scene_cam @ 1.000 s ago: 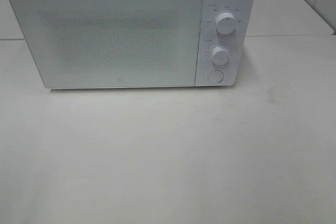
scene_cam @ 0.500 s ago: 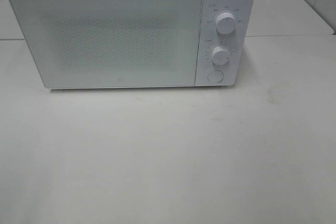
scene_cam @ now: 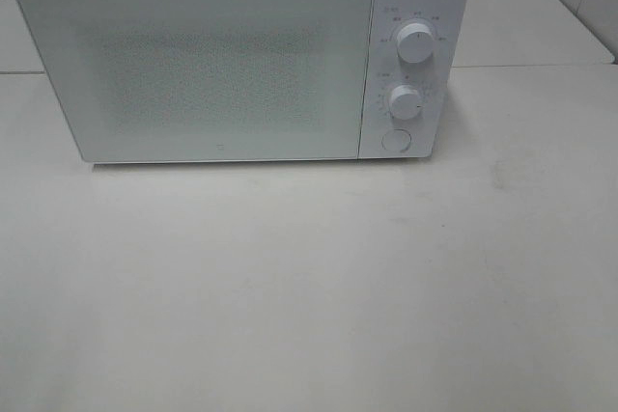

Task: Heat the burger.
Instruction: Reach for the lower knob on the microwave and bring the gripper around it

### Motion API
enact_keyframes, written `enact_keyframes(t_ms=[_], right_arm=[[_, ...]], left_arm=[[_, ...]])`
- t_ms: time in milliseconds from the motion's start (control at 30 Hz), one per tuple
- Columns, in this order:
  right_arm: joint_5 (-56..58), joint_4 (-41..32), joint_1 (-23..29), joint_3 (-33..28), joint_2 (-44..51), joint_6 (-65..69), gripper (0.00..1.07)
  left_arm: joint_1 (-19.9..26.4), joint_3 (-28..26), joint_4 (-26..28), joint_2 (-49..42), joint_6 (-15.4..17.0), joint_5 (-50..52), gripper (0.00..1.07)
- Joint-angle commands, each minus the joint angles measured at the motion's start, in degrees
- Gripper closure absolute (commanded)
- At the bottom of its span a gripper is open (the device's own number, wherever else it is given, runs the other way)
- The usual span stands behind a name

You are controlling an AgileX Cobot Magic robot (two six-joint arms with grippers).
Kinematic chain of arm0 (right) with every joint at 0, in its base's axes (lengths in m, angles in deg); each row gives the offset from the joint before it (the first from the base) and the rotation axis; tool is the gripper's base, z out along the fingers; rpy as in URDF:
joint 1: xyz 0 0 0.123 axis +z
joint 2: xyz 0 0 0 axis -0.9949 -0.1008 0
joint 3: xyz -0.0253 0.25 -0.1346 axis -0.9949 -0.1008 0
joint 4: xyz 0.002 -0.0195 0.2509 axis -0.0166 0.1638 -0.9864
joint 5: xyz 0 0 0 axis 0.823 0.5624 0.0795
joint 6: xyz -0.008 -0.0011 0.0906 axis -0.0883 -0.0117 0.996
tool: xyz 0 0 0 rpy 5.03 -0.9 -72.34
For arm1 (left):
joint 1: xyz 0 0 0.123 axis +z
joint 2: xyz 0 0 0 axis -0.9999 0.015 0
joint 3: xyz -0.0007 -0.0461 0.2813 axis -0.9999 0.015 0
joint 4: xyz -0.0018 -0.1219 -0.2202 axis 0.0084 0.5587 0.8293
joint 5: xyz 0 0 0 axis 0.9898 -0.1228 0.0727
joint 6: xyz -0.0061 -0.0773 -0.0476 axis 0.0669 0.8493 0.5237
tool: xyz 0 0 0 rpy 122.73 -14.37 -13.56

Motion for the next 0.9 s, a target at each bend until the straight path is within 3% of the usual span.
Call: enact_keyframes(t_ms=[33, 367, 900], right_arm=[[-3.95, 0.00, -0.46, 0.40, -3.09, -0.63, 0.32], [-16.21, 0.00, -0.46, 0.40, -19.02, -0.57, 0.32], [-33.35, 0.00, -0.46, 0.40, -36.38, 0.29, 0.32]], left_arm=[[0.11, 0.17, 0.06, -1.38, 0.29, 0.74, 0.06], [0.11, 0.17, 0.06, -1.38, 0.29, 0.74, 0.06], [0.11, 0.17, 0.06, -1.38, 0.29, 0.74, 0.06]])
